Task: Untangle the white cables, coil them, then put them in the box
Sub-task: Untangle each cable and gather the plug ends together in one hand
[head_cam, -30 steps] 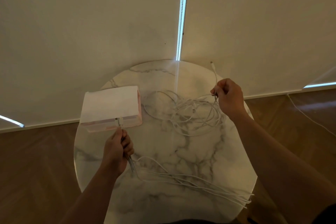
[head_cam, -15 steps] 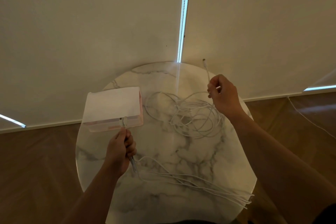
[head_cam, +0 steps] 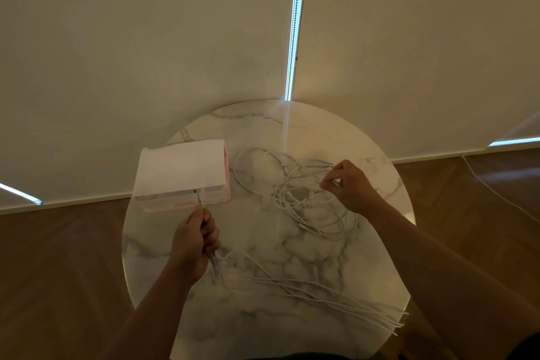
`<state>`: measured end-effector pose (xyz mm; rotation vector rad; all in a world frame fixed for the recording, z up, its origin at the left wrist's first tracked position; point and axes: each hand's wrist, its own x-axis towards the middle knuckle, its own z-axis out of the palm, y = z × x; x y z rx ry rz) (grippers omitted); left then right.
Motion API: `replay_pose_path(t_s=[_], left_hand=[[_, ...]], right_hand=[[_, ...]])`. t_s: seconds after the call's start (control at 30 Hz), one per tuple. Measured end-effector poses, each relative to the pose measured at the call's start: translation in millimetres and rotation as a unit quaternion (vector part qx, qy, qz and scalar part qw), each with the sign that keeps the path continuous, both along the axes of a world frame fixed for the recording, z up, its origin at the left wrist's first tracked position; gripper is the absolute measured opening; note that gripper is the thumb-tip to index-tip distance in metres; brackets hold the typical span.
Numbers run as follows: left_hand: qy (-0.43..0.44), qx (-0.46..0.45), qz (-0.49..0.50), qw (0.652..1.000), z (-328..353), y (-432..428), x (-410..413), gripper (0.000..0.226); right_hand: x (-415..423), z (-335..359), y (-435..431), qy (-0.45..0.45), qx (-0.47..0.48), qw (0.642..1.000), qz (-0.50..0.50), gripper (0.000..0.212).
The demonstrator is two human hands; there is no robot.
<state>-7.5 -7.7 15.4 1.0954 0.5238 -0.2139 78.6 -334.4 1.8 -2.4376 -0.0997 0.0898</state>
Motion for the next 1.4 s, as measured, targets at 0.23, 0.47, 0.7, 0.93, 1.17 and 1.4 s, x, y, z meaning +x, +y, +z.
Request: replay_pose_path(t_s=[0.23, 0.47, 0.7, 0.93, 1.17, 1.4], left_hand=[[0.002, 0.010, -0.004, 1.000, 3, -1, 1, 0.040], [-0.005, 0.000, -0.005, 1.000, 2, 1, 0, 0.040], [-0.004, 0.008, -0.002, 1.000, 2, 0, -1, 0.039], [0.002, 0.001, -0.001, 1.000, 1, -2, 0, 0.040], [0.006, -0.004, 0.001, 1.000, -1, -1, -2, 0.040], [0.012, -0.005, -0.003, 1.000, -3, -3, 0, 0.040]], right_hand=[[11, 46, 15, -0.026, 0.010, 0.999, -0.038, 0.018], [15, 69, 20, 0.230, 0.416, 0.872, -0.117, 0.027], [26, 91, 11, 0.172, 0.708, 0.668, -0.149, 0.028], [7, 39, 8, 0.142, 0.250, 0.949, -0.127, 0.037], [-15, -8, -4, 0.021, -0.096, 0.986, -0.134, 0.031], [-56, -37, 35, 0.105, -0.113, 0.988, -0.004, 0.041]])
